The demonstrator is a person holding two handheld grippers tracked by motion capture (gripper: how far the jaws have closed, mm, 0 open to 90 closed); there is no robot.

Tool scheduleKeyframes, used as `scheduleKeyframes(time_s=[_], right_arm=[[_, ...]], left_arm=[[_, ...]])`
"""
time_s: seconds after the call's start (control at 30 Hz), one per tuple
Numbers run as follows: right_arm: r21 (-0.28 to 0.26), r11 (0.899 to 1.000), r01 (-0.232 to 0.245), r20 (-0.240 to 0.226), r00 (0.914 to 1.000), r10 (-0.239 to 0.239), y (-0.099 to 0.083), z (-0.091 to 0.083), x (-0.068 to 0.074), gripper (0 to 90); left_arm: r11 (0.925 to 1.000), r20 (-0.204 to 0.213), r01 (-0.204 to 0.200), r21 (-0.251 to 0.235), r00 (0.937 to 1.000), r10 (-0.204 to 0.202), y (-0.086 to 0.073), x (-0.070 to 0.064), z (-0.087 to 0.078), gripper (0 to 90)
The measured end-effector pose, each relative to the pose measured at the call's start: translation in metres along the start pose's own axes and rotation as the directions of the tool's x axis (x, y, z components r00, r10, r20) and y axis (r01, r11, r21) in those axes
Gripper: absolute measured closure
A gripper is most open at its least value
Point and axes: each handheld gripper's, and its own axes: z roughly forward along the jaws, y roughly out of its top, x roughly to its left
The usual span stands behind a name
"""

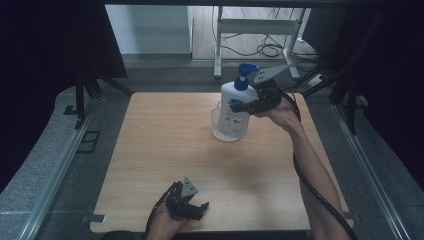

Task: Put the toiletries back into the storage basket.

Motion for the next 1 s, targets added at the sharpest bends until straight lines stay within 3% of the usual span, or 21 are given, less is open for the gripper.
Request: scheduleKeyframes(time_s=[0.63,1.0], right_arm=[[-0.013,1.0,-0.026,0.034,0.9991,0.026,0.004,0.012,-0.036,38.5],[0.002,1.0,-0.016,0.037,0.9992,0.016,0.005,0.025,-0.045,38.5]], left_arm=[[1.0,-0.001,-0.002,0.002,1.0,0.003,0.0,0.0,0.0,12.0],[1.0,-0.001,-0.002,0.002,1.0,0.002,0.0,0.0,0.0,12.0]])
